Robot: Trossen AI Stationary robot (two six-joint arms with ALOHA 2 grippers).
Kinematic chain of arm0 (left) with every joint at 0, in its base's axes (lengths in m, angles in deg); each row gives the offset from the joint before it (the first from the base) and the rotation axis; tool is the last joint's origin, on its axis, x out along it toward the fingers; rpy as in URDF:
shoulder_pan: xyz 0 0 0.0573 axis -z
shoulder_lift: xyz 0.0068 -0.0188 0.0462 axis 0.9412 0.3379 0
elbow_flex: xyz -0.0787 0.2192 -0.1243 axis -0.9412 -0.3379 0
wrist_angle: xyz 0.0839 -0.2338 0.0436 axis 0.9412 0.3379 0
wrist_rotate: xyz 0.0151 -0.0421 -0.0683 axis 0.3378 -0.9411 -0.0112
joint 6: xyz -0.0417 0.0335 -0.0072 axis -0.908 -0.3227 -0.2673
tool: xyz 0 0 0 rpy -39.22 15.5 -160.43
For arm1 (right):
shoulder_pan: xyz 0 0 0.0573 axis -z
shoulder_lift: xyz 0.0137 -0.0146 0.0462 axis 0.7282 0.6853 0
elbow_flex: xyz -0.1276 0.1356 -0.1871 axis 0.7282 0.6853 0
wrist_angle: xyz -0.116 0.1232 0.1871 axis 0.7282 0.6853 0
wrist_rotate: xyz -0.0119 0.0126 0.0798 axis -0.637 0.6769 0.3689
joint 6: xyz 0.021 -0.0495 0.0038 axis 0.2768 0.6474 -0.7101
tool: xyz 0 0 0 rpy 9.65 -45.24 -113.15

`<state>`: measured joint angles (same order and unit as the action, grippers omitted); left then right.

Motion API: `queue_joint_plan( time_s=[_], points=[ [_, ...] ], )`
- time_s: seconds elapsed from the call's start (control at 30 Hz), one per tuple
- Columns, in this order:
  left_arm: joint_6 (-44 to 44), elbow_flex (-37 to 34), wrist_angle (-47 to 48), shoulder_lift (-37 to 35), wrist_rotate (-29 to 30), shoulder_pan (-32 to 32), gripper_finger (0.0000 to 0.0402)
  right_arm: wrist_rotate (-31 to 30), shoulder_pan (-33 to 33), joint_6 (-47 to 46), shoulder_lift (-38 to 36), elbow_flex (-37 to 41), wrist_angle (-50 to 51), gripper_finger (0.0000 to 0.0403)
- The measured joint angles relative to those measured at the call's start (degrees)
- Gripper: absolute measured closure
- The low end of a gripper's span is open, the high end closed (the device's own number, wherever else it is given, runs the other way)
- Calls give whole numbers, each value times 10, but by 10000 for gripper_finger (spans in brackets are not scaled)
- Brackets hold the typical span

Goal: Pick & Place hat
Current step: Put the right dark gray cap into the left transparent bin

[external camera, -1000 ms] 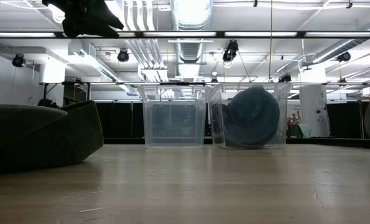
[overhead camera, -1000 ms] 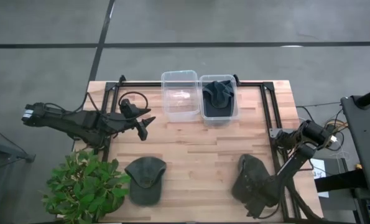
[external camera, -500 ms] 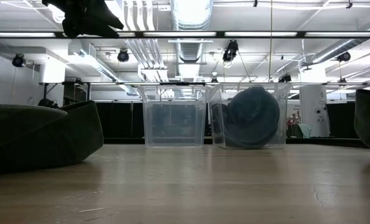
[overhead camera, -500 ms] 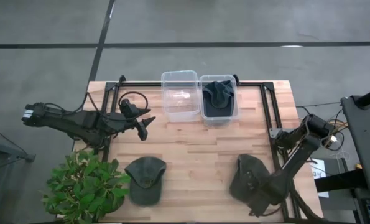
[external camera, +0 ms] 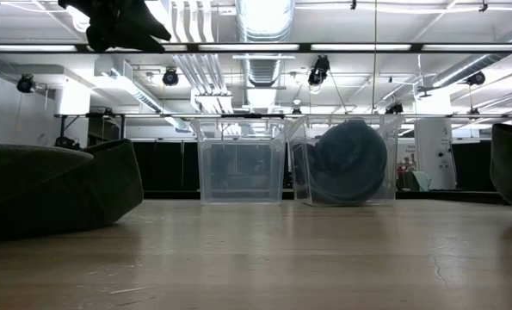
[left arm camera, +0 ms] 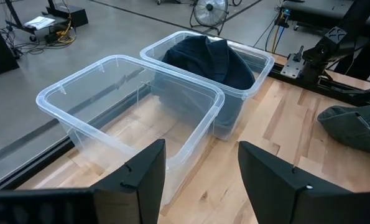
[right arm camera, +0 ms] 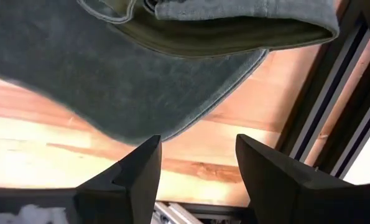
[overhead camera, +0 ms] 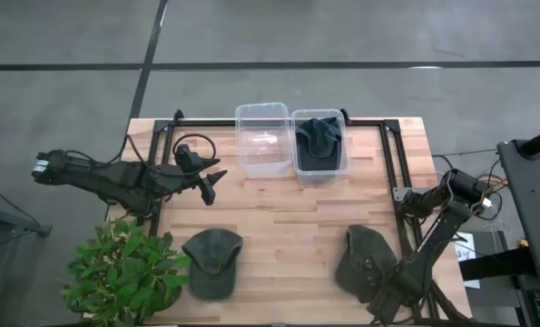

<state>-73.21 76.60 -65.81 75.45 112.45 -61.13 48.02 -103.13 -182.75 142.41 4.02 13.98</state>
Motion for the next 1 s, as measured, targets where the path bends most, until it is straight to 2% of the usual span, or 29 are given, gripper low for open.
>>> queue_joint_plan(
  time_s=[0.53,1.0],
  points=[
    [1,0,0,0,0,0,207,1,-8,-6,57,29,-66,200],
    [2,0,0,0,0,0,207,-53,-3,-1,68,48,-64,199]
  ],
)
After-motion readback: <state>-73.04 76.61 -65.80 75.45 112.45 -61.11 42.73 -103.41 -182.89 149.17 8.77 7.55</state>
